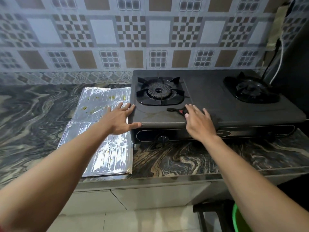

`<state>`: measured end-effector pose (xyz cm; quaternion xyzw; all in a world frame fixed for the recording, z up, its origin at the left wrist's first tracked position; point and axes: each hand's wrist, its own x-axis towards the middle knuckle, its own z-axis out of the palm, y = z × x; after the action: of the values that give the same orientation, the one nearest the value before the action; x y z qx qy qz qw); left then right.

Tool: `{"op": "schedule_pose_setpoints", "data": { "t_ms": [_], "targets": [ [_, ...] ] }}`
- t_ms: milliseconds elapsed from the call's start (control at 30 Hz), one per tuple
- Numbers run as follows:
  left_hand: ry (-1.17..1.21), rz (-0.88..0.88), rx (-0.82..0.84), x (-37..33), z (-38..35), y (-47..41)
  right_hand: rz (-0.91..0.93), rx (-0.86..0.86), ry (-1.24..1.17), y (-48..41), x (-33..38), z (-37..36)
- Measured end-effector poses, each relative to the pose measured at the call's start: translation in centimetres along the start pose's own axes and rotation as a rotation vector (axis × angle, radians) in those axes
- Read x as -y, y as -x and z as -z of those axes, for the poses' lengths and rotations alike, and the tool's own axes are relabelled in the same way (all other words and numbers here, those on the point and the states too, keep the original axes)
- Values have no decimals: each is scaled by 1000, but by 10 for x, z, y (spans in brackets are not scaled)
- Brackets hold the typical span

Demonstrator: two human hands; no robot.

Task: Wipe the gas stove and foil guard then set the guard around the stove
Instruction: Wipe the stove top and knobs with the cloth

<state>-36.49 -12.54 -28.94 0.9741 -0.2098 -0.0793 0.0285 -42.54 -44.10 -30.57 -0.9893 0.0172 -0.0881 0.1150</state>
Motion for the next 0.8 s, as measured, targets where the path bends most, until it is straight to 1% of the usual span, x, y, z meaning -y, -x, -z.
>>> {"op": "schedule_pose_setpoints", "data": {
  "t_ms": [233,367,567,667,800],
  "targets": [
    [28,-22,9,7,3,-5,102,-4,-11,-5,80,-22],
    [51,-34,8,8,4,-7,175,6,-30,-8,102,-26],
    [83,-68,-28,15,-1,-10,269,45,-51,0,74,-15],
    [92,-81,-32,17,-1,-11,234,27,-37,6,49,-10],
    [100,-98,-16,22,3,-10,127,-5,-45,10,23,-4]
  ]
}}
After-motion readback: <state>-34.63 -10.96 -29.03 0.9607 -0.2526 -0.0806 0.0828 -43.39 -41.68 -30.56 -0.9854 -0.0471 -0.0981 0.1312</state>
